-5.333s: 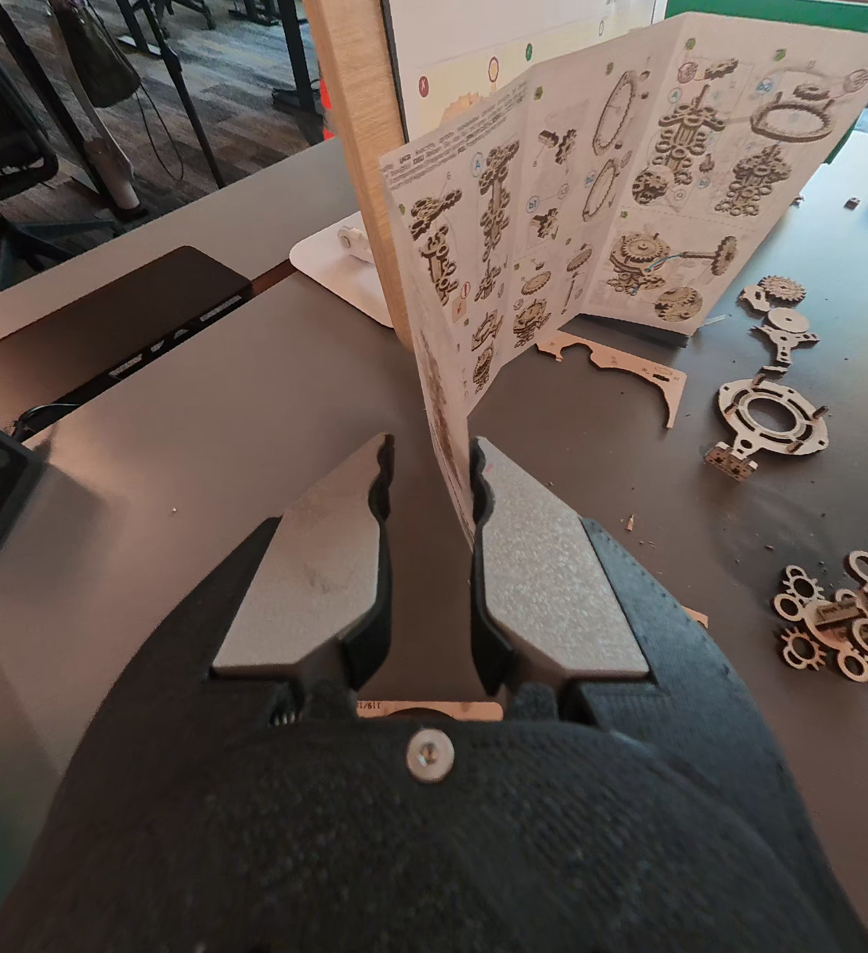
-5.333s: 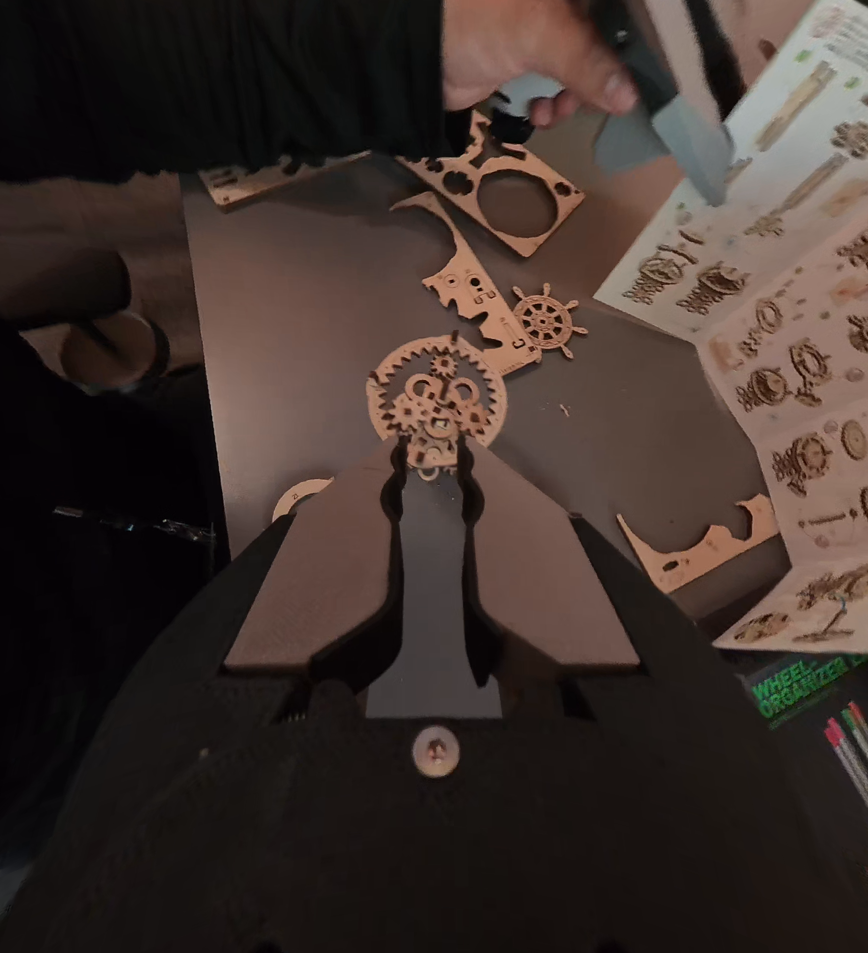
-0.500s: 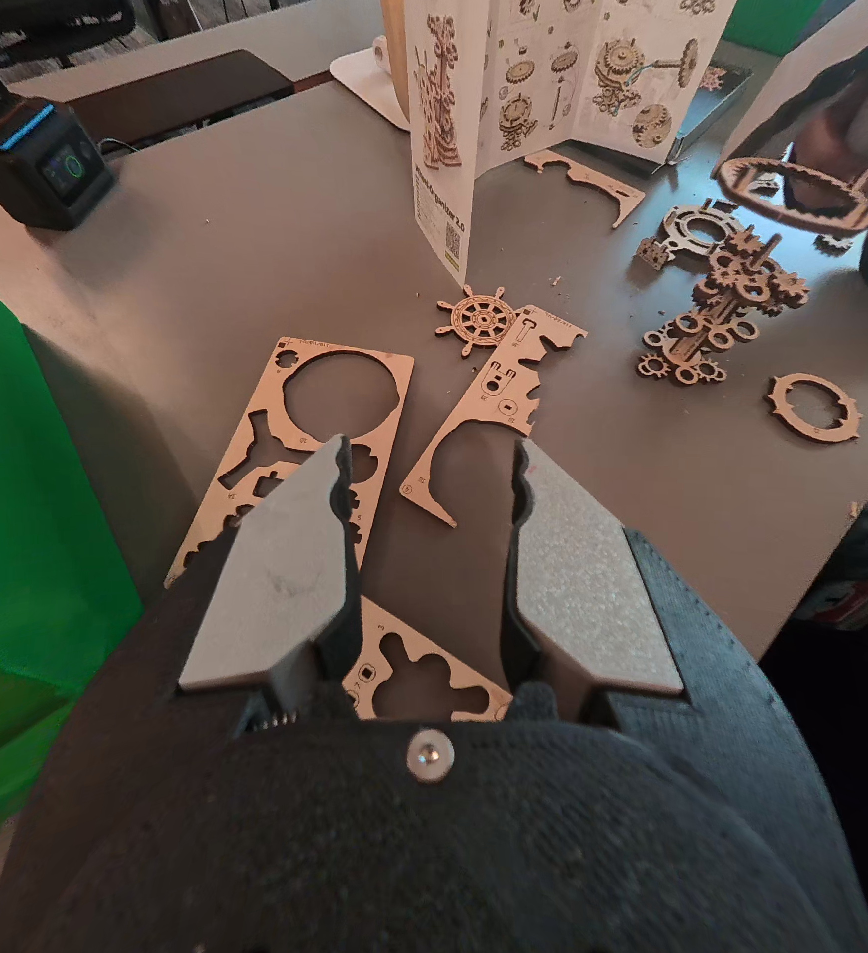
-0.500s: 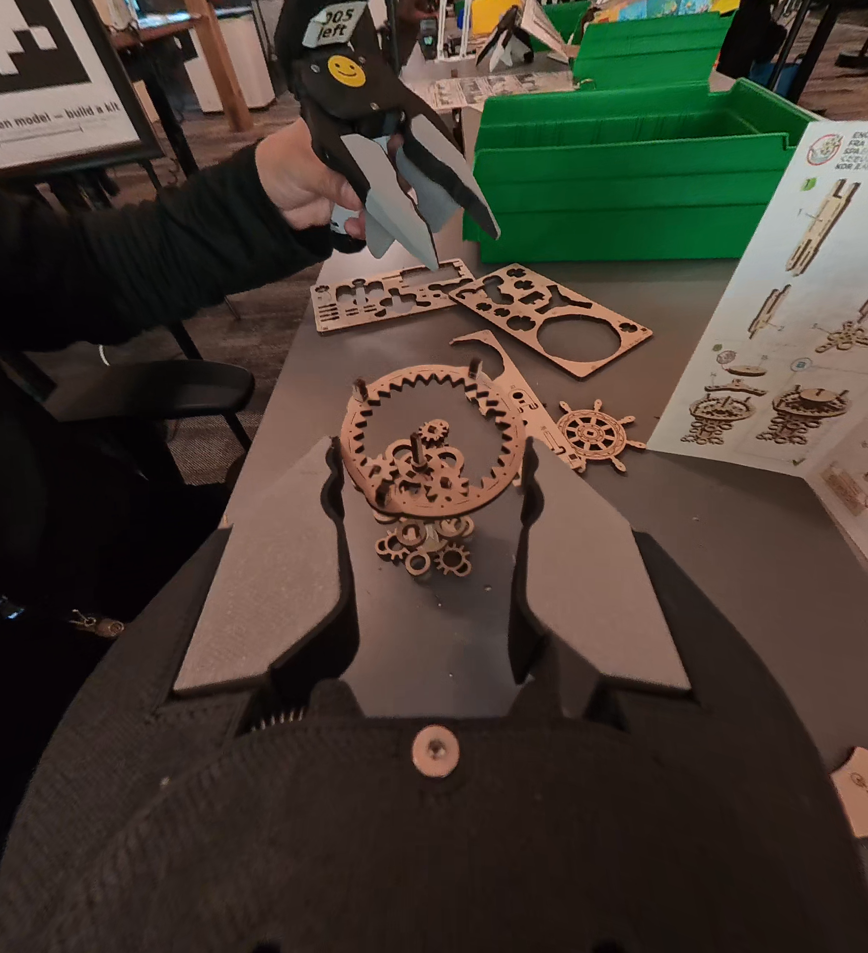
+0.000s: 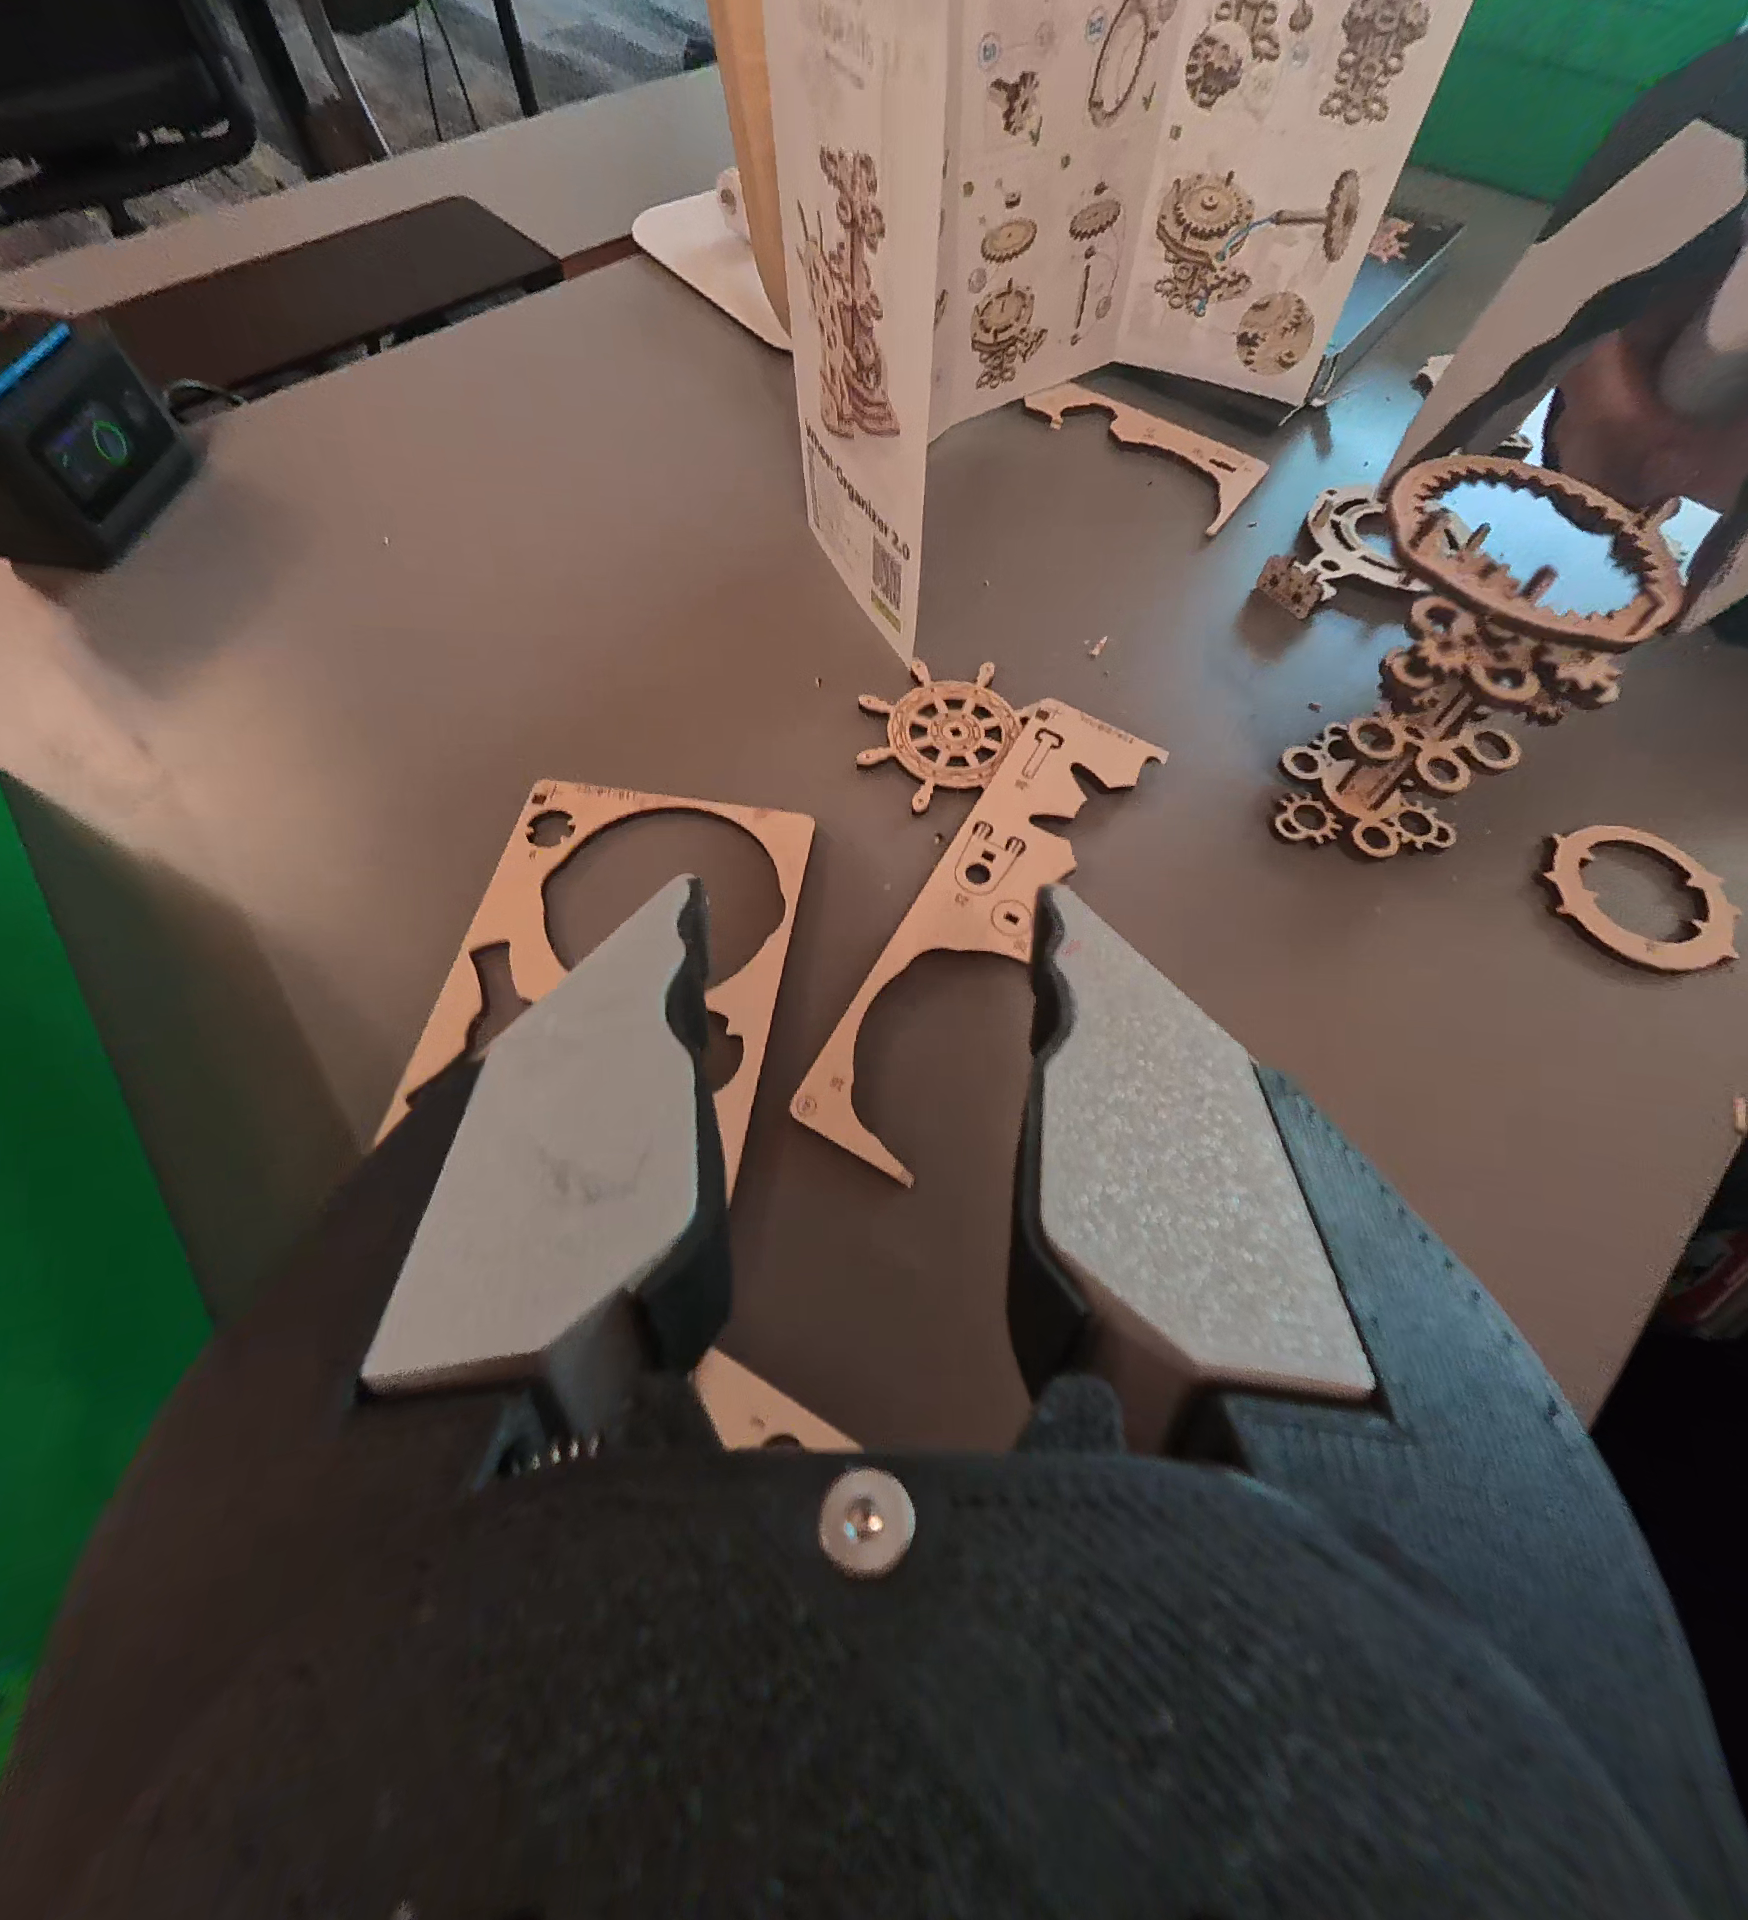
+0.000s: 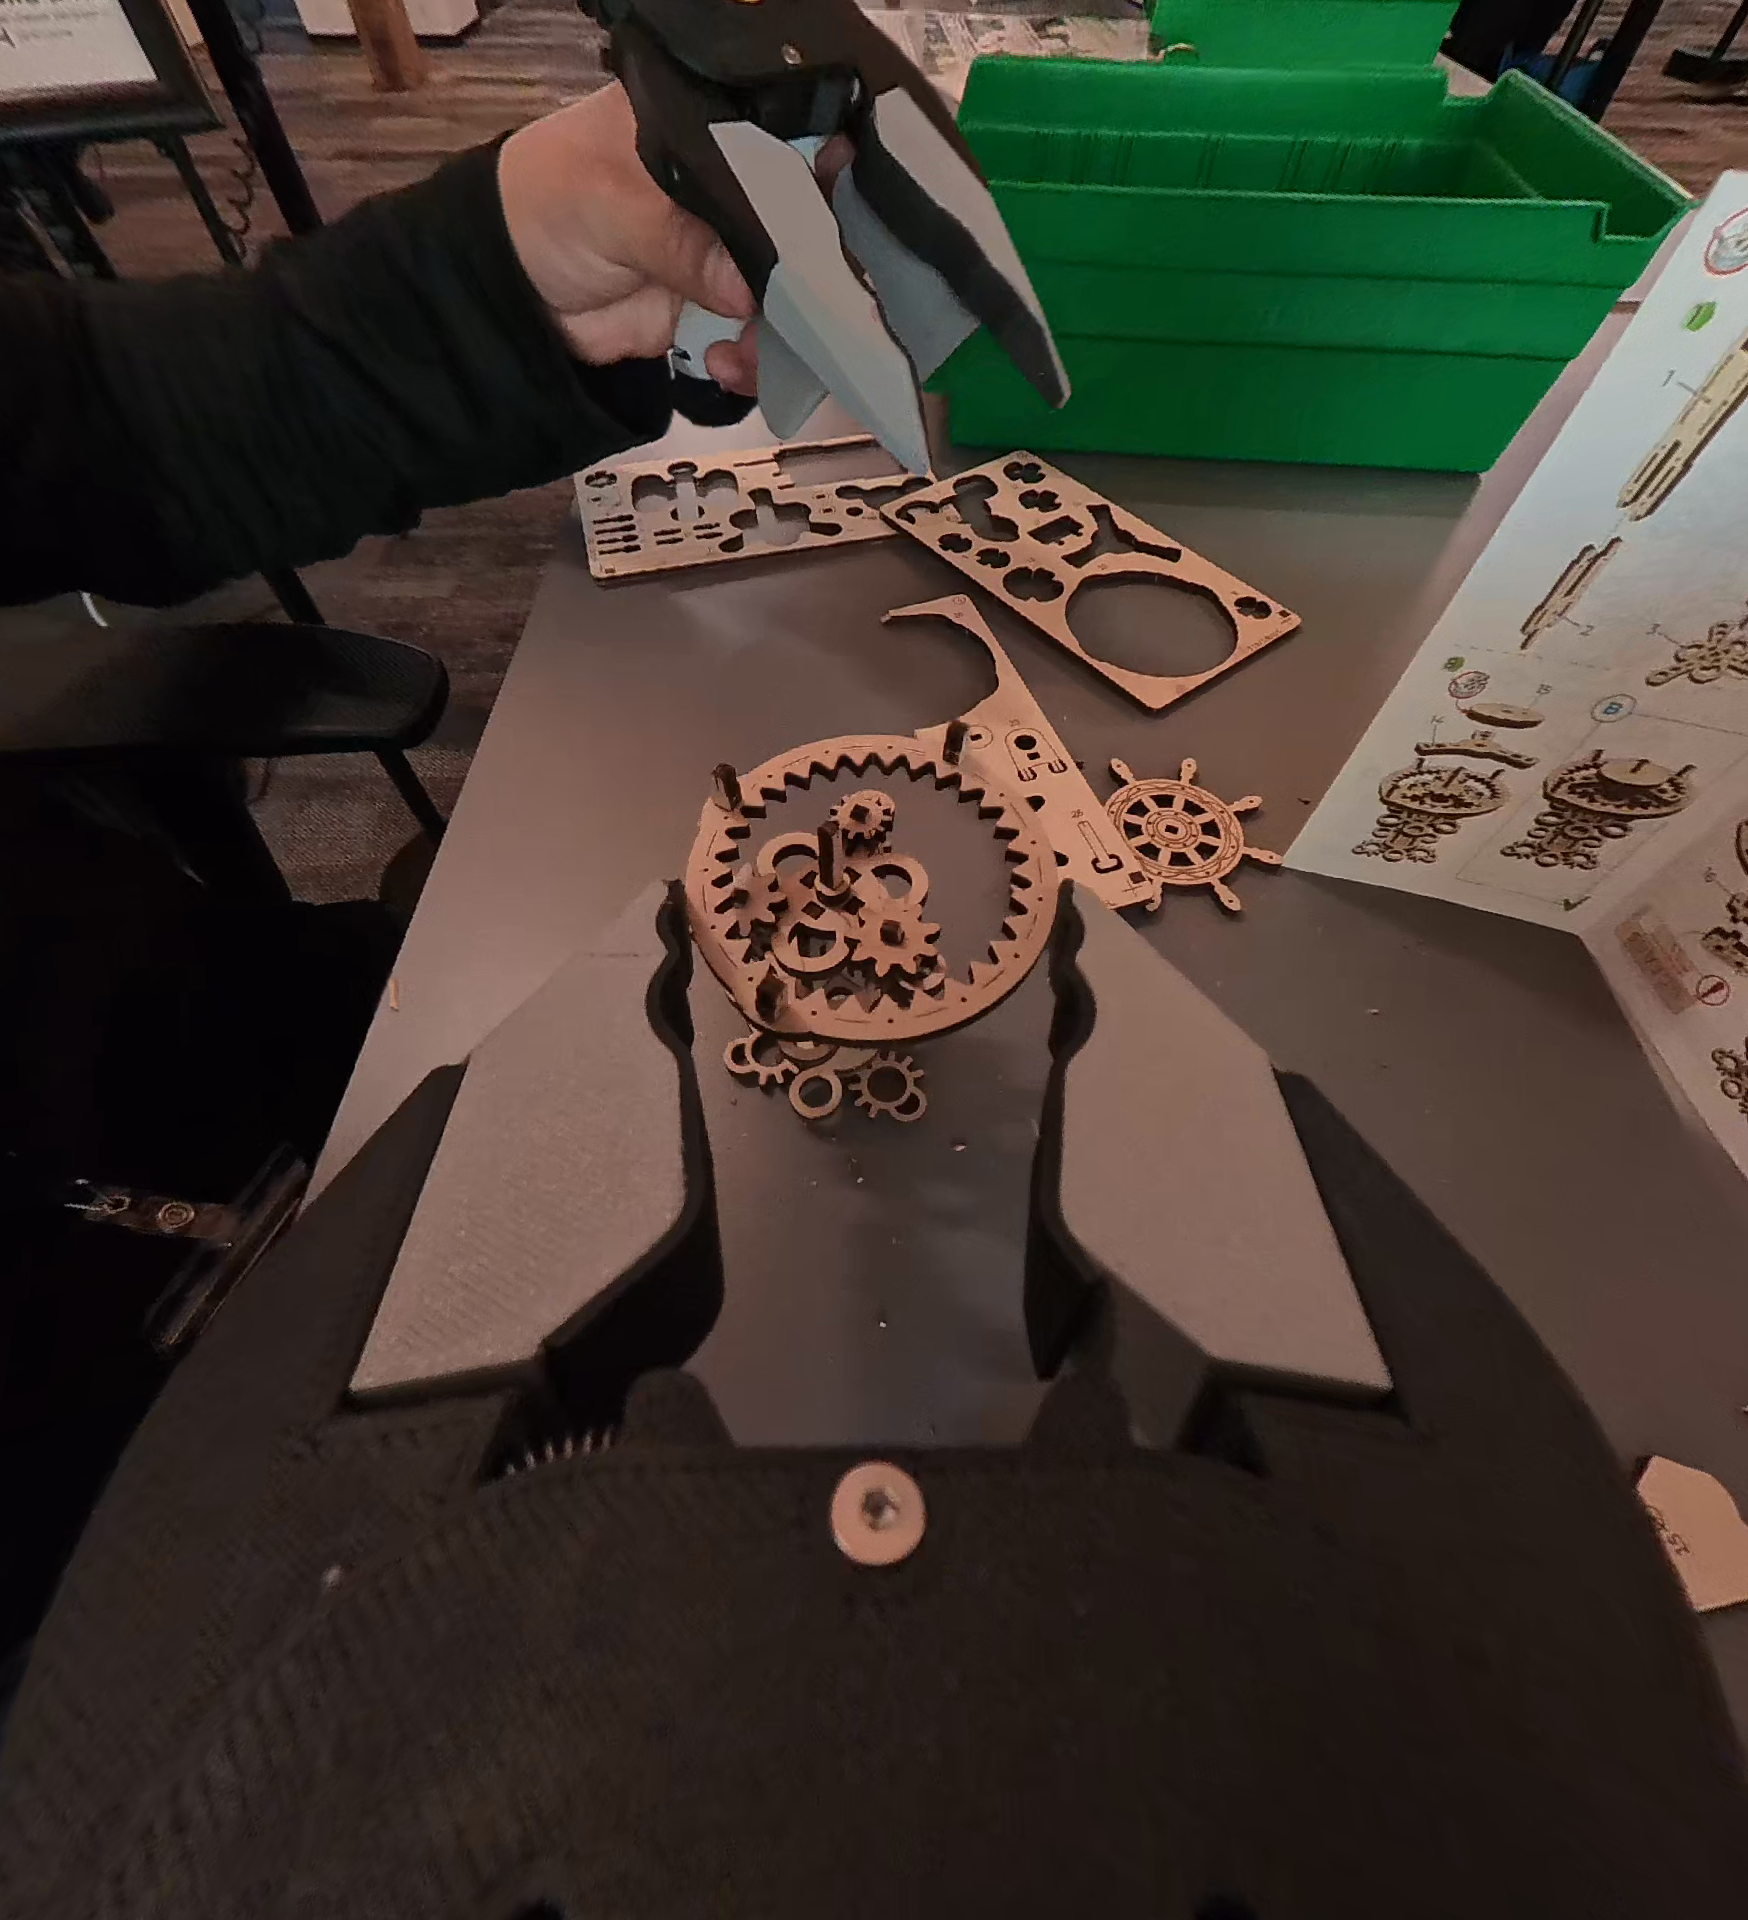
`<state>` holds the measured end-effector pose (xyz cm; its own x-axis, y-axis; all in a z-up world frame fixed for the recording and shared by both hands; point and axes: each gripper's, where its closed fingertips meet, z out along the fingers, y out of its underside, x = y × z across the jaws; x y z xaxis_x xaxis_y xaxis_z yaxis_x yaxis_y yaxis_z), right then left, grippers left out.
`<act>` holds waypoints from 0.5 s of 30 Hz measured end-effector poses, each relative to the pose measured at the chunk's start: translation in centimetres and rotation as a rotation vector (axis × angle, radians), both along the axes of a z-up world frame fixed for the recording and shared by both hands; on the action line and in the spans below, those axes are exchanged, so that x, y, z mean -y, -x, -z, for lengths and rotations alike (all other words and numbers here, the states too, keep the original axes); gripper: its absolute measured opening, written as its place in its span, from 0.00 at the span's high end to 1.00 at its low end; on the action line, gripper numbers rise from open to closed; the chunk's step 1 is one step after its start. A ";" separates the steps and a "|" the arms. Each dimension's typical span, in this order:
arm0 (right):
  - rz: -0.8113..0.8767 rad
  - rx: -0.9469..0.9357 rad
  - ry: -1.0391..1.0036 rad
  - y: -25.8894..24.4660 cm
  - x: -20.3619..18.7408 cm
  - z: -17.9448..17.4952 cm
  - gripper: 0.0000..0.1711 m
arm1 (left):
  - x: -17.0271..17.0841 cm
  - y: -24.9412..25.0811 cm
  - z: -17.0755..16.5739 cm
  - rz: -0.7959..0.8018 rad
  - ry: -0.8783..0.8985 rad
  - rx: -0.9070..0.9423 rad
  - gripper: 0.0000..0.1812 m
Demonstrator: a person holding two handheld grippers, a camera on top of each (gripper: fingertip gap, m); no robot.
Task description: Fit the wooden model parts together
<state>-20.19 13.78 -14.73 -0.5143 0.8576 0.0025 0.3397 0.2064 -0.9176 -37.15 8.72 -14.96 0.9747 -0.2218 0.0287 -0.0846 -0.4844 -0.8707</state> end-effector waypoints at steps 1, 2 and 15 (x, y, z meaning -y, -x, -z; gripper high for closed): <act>0.001 -0.003 0.001 0.0 -0.1 -0.1 0.61 | -0.3 0.0 -0.3 0.004 -0.007 -0.006 0.67; 0.003 -0.006 0.001 -0.1 -0.1 -0.1 0.62 | -0.7 -0.1 -0.6 0.008 -0.015 -0.011 0.67; -0.003 0.019 -0.042 0.1 0.5 0.7 0.61 | -5.5 -0.6 -1.3 0.056 -0.087 -0.017 0.68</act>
<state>-20.34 13.31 -15.38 -0.5176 0.8552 0.0287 0.3564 0.2460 -0.9014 -36.54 14.24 -13.64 0.9609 -0.2766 -0.0094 -0.1244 -0.4013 -0.9075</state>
